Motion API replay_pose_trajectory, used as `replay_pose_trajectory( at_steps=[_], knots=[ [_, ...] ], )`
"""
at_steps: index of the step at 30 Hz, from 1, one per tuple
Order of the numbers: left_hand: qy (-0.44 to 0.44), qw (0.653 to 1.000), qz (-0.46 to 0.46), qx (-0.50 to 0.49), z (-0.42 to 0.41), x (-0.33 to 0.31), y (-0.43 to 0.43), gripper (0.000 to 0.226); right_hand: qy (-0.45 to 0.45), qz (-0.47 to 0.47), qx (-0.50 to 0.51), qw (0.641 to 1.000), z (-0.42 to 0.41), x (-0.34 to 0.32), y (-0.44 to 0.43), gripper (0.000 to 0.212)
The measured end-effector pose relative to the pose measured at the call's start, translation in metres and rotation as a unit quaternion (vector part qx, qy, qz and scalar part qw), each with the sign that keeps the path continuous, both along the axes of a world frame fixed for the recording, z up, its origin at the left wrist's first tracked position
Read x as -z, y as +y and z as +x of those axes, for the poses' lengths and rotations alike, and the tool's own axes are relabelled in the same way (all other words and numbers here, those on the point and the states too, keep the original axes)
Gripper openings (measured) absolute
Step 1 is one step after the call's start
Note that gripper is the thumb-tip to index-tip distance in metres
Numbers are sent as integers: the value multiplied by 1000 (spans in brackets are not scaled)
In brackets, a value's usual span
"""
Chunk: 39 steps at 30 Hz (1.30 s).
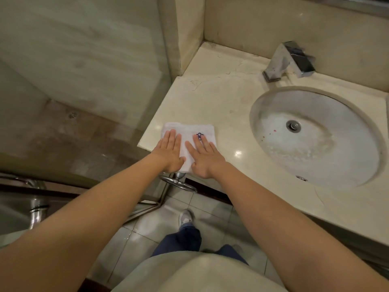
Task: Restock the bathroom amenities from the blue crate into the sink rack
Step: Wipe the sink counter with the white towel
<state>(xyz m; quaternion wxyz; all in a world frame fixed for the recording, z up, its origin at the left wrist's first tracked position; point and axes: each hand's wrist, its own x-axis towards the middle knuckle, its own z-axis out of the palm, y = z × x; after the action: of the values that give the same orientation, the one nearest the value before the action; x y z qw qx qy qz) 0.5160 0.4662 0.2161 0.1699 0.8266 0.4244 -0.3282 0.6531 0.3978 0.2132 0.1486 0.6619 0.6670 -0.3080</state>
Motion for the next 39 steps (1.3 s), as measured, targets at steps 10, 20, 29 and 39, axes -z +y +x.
replay_pose_trajectory(
  at_steps=[10,20,29,39],
  knots=[
    [17,1000,-1,-3,44,0,-61,78,3,-1,7,1000,43,1,-64,83],
    [-3,1000,6,18,98,4,-117,79,-14,14,19,1000,96,2,-127,88],
    [-24,997,13,68,157,6,-172,78,-23,19,68,997,151,3,-192,89],
    [-46,989,20,137,228,9,-235,78,-43,2,143,989,213,1,-267,91]
  ],
)
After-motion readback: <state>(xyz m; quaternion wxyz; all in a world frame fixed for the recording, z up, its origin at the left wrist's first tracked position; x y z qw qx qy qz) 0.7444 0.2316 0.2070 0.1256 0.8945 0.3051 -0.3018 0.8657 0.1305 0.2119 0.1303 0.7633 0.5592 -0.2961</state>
